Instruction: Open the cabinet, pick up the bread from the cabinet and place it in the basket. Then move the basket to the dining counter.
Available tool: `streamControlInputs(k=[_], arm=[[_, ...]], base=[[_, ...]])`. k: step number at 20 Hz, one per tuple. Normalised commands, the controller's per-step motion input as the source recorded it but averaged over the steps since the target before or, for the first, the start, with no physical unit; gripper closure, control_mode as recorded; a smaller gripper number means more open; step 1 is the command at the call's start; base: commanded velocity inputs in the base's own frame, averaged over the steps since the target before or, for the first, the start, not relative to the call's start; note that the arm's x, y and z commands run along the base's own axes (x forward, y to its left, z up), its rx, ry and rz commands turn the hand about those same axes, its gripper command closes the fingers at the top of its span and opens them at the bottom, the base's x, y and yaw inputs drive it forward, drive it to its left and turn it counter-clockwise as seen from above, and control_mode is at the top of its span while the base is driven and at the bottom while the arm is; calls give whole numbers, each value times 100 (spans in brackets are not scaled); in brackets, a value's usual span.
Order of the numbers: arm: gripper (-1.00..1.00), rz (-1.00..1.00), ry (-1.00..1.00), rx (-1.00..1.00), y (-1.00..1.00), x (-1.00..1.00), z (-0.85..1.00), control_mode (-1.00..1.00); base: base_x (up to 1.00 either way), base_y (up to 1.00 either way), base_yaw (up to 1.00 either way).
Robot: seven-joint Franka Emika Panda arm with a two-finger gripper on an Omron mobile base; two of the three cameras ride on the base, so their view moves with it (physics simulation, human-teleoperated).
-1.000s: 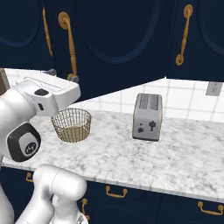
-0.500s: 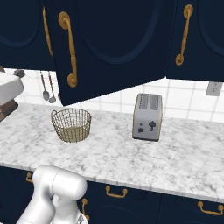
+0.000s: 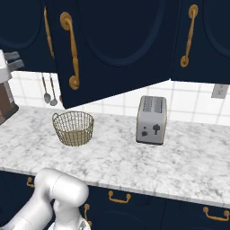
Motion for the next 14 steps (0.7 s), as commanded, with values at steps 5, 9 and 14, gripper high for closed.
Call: streamControlInputs(k=[5, 9, 14], arm=[[-100, -63, -3, 6, -36, 36, -30, -100], [-100, -25, 0, 7, -44, 46, -6, -100], [-100, -13, -1, 3, -23, 29, -9, -100]], base=[[0, 0, 0], [0, 0, 0], [0, 0, 0]])
